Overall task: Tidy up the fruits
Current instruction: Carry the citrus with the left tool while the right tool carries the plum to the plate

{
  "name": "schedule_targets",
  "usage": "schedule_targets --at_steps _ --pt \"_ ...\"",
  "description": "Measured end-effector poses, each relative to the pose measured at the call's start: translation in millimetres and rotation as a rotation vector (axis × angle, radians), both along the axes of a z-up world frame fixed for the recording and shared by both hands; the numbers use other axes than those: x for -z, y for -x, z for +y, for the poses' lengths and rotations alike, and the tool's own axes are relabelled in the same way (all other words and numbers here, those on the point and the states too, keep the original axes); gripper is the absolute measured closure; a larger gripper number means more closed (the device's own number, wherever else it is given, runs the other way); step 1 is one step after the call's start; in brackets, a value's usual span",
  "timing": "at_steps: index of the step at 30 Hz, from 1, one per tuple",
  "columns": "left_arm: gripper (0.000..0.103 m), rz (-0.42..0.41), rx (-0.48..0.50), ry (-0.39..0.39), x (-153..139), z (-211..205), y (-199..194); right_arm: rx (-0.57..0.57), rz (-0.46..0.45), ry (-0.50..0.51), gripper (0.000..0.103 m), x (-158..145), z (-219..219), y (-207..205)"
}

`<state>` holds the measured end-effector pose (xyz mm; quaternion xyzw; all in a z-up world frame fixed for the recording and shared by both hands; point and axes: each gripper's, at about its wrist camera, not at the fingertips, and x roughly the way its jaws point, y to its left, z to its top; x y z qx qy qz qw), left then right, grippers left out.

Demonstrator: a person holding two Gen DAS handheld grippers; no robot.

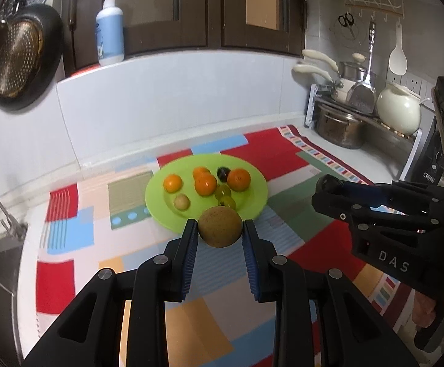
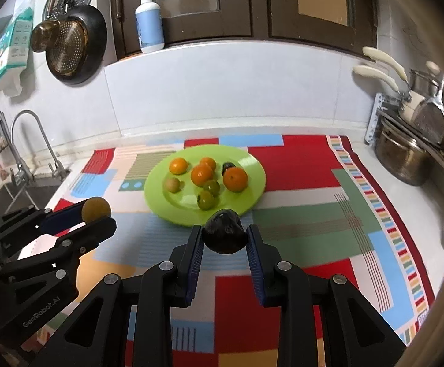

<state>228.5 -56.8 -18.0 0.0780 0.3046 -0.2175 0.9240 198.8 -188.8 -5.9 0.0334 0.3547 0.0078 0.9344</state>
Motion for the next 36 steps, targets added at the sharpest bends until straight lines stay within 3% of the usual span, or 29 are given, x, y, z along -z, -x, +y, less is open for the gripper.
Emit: schedule_targets --at_steps 17,36 --pt "0.074 -0.024 0.022 0.002 -16.4 1.7 -56.2 -0.040 -0.039 -0.026 0.073 -16.6 13.4 -55.3" --pt "0.074 0.011 0.030 -0.012 2.5 -12.4 -135.7 -0.065 -0.008 -0.017 0.073 0.4 5.0 -136.9"
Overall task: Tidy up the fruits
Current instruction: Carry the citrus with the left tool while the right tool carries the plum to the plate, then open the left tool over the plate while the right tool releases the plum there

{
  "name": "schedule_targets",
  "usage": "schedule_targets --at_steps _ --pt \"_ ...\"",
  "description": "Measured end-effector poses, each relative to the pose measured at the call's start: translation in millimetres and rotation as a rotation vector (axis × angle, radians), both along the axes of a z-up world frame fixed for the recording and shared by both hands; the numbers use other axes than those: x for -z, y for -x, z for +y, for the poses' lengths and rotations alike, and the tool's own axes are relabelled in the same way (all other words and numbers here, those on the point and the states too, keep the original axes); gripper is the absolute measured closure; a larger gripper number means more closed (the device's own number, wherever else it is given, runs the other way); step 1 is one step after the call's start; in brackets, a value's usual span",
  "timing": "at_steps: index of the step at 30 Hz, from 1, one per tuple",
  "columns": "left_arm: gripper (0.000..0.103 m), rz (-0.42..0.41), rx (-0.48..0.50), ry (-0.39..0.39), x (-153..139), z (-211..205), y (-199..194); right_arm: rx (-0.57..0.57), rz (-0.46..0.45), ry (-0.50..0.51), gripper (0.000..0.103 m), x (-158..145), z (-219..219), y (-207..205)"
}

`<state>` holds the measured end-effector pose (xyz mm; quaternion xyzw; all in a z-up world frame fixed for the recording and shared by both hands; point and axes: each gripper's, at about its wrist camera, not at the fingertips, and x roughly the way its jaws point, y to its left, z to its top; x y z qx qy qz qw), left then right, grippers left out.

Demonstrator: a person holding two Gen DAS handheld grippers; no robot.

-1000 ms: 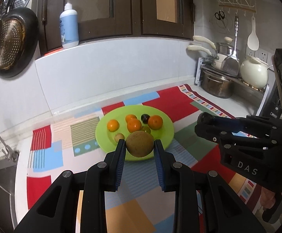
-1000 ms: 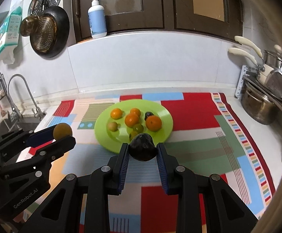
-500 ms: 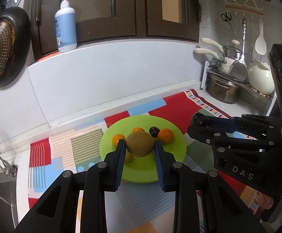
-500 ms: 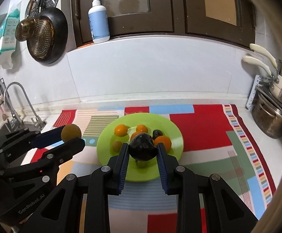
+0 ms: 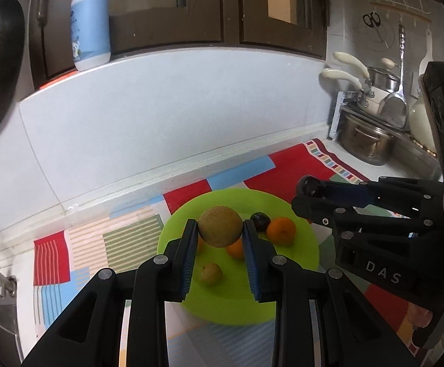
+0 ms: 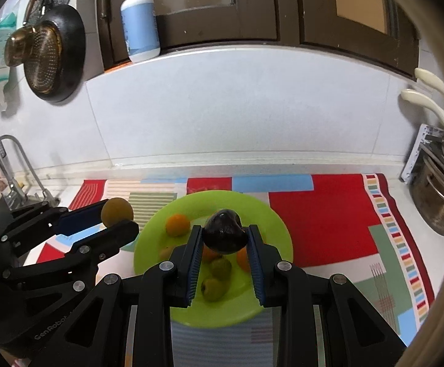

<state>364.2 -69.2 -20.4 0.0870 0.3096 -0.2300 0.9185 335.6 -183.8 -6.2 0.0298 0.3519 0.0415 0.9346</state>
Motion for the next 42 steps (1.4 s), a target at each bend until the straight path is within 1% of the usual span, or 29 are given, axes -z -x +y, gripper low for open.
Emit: schedule_targets --at_steps 9,15,18,22,30,33,35,36,37,42 --pt "0.074 0.019 0.013 -0.013 22.7 -5.5 -41.8 -0.019 0.052 -0.007 0.073 26.3 -3.2 -41.1" --pt "0.074 0.066 0.017 -0.019 42.7 -9.2 -68.8 -0.024 0.089 -0.018 0.073 47.0 -5.2 -68.9" --pt "0.074 0.086 0.021 -0.022 50.9 -12.1 -77.3 -0.026 0.097 -0.022 0.073 52.3 -6.1 -75.0" --pt "0.074 0.101 0.024 -0.027 59.2 -15.1 -83.7 -0.023 0.111 -0.028 0.073 61.2 -8.2 -85.1" --pt "0.073 0.127 0.026 -0.033 66.1 -17.0 -91.0 -0.025 0.125 -0.034 0.073 71.0 -10.6 -94.8" --pt "0.071 0.124 0.024 -0.032 65.9 -15.8 -89.7 -0.026 0.125 -0.037 0.073 72.3 -10.9 -95.6" --pt "0.071 0.120 0.023 -0.032 64.4 -14.7 -87.6 -0.025 0.125 -0.041 0.071 72.3 -11.2 -95.4" --pt "0.070 0.119 0.022 -0.030 63.6 -14.0 -87.0 -0.025 0.125 -0.043 0.064 72.4 -11.6 -95.7" --pt "0.070 0.117 0.018 -0.029 62.1 -13.2 -85.9 -0.022 0.124 -0.048 0.060 71.9 -12.4 -95.2" --pt "0.068 0.105 -0.015 -0.020 52.9 -5.3 -76.6 -0.012 0.116 -0.041 0.060 67.6 -14.1 -87.6"
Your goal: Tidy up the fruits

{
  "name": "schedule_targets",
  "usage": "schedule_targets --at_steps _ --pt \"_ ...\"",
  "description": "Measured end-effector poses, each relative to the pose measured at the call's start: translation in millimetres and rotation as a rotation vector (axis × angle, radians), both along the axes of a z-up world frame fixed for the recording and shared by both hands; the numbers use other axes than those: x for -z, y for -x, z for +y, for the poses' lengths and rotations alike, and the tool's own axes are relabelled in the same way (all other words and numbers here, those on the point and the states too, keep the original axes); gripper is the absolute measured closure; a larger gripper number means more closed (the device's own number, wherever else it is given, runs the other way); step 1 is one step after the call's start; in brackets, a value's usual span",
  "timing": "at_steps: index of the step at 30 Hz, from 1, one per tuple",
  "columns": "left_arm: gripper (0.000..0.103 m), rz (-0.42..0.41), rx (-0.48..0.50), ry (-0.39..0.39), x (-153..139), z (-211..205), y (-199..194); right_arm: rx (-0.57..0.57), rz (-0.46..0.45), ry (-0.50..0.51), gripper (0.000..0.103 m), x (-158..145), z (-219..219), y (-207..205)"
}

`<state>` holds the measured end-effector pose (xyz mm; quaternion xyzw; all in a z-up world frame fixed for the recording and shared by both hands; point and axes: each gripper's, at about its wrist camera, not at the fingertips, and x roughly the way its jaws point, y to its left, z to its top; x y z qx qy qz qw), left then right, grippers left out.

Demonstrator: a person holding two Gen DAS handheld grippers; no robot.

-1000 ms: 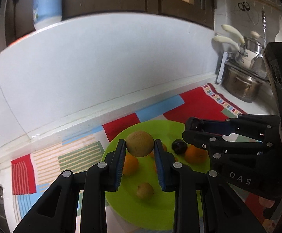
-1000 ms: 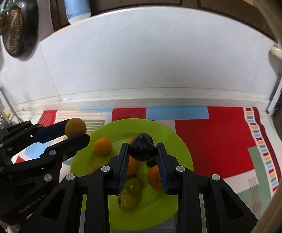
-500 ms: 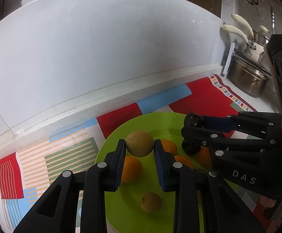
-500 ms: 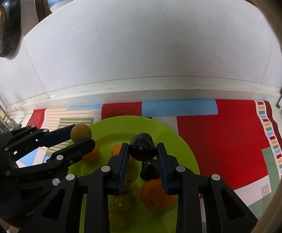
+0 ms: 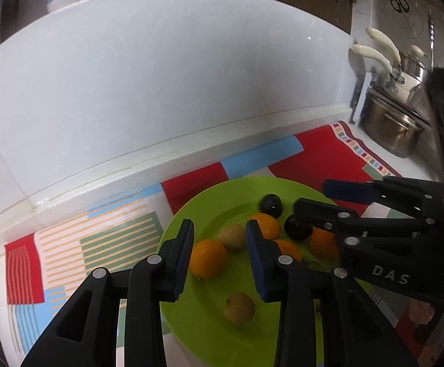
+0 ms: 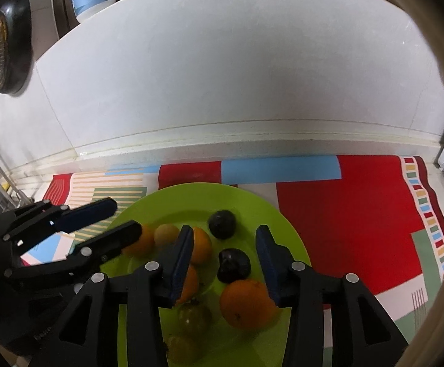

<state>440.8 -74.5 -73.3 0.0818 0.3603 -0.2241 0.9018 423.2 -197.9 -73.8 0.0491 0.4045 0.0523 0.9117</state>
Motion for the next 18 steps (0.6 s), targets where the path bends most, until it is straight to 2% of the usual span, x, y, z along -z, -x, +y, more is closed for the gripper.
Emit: schedule_targets --at_steps 5,9,14,18 --pt "0.067 -0.021 -0.050 0.028 -19.0 10.6 18.7 0.017 -0.045 0.028 0.060 -18.6 0.3 27.2" --pt "0.060 -0.065 -0.079 0.038 -39.1 16.0 40.9 0.028 -0.070 0.034 0.060 -30.6 0.5 43.5" --pt "0.058 -0.104 -0.109 0.061 -63.3 24.7 70.6 0.039 -0.122 0.040 0.060 -55.2 1.7 76.3" --pt "0.049 -0.138 -0.122 0.063 -78.1 29.6 97.2 0.044 -0.154 0.036 0.060 -71.2 2.1 100.0"
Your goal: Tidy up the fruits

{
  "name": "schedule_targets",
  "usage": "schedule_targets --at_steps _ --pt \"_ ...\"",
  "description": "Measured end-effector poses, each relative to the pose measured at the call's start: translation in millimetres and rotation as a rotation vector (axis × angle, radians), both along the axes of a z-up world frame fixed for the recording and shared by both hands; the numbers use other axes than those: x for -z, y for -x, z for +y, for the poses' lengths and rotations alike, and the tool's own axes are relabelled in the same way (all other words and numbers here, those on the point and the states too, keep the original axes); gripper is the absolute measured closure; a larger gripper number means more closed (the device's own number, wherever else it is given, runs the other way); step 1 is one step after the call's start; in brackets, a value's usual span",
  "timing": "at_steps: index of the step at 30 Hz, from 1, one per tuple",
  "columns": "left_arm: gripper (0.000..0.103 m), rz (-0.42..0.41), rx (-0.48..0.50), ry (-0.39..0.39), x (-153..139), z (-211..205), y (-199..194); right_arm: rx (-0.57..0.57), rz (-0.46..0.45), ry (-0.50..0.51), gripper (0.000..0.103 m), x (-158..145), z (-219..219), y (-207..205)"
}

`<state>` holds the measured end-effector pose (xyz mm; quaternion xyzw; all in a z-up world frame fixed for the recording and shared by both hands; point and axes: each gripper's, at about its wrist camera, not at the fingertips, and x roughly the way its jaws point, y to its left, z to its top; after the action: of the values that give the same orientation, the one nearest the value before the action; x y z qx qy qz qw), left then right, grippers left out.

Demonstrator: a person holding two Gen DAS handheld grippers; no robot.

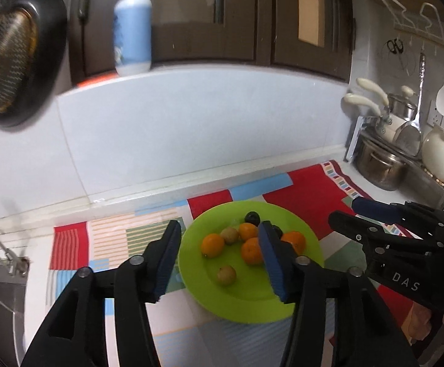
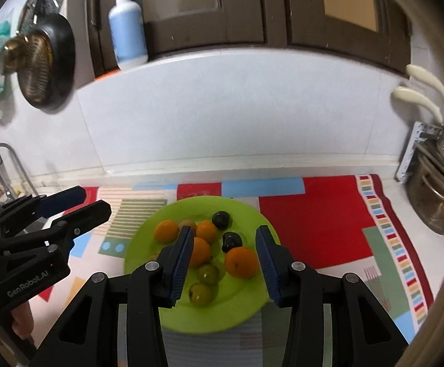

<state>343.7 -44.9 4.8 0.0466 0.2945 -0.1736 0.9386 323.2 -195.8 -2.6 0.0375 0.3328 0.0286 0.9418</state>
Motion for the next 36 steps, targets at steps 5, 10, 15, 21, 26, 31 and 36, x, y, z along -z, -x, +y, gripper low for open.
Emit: schedule_targets --at_steps 5,10,15,21,26,31,36 --pt "0.038 -0.026 -0.015 0.015 -12.5 4.2 29.4 0.002 -0.023 -0.005 0.060 -13.1 2.2 30.4" --pt "0.027 -0.048 -0.043 0.015 -22.6 9.3 56.7 0.003 -0.042 -0.007 0.049 -24.7 6.0 58.3" --pt "0.018 -0.082 -0.068 0.004 -31.2 13.8 87.1 0.016 -0.073 0.009 0.049 -35.6 8.4 88.1" --pt "0.011 -0.111 -0.086 -0.007 -37.0 17.2 119.4 0.035 -0.082 0.017 0.040 -39.8 8.5 121.8" --pt "0.008 -0.111 -0.100 -0.006 -38.7 21.9 142.4 0.035 -0.076 0.011 0.040 -40.5 11.7 141.9" --pt "0.006 -0.115 -0.110 -0.004 -40.8 25.9 161.4 0.030 -0.082 0.018 0.040 -44.0 18.2 161.5" --pt "0.005 -0.124 -0.112 -0.004 -43.7 29.9 177.2 0.023 -0.091 0.027 0.040 -47.4 21.8 177.2"
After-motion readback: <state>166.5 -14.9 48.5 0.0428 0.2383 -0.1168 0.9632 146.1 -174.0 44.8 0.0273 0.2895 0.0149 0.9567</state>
